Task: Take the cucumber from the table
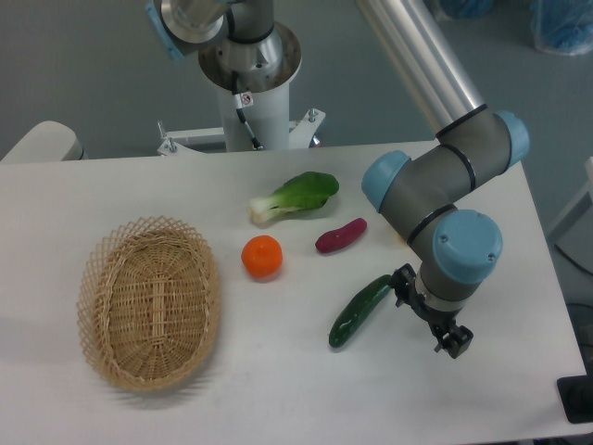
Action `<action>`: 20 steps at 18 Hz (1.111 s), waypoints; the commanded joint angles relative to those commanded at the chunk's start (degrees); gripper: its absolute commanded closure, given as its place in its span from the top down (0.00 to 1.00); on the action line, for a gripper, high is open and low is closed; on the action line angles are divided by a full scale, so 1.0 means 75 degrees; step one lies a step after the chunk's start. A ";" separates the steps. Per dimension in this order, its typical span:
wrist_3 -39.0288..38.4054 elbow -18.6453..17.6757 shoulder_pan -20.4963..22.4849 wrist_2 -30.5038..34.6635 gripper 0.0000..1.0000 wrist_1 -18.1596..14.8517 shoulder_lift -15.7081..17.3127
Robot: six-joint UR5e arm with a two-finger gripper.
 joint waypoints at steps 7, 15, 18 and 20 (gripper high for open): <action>0.0000 -0.0012 0.0000 0.0000 1.00 0.0000 0.0012; -0.0129 -0.0152 -0.0023 0.0000 1.00 0.0035 0.0070; -0.0164 -0.0443 -0.0257 0.0012 1.00 0.0012 0.0292; -0.0257 -0.0795 -0.0270 -0.0058 1.00 0.0035 0.0491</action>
